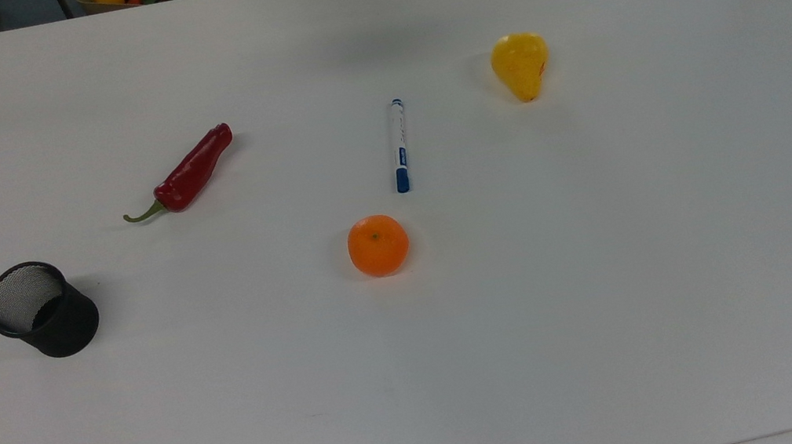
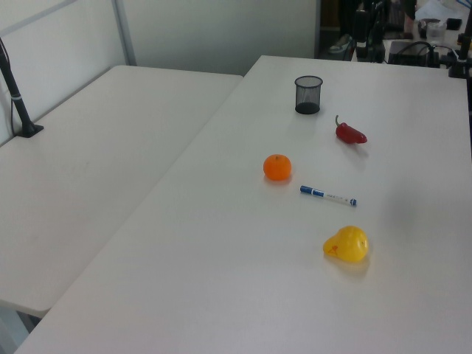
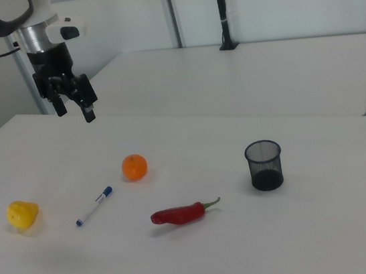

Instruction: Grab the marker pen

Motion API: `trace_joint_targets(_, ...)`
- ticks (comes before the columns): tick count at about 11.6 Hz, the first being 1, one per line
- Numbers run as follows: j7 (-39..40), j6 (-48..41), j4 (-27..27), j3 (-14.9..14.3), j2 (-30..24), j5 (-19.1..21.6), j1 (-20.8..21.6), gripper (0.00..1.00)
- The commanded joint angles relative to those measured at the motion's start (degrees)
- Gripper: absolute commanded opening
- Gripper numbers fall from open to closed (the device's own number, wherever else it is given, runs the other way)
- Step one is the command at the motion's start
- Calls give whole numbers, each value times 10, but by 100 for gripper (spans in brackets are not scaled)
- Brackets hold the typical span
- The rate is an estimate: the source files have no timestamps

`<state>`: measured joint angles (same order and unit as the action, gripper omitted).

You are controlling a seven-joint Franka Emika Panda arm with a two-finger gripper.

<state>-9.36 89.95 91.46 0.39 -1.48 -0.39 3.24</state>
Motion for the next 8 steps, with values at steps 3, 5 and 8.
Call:
trace_joint_targets(3,88,88,1,-43,10,32,11,100)
trace_joint_targets(5,106,82,3,-43,9,43,10,100)
trace_joint_targets(8,104,81,4,-41,9,43,11,100)
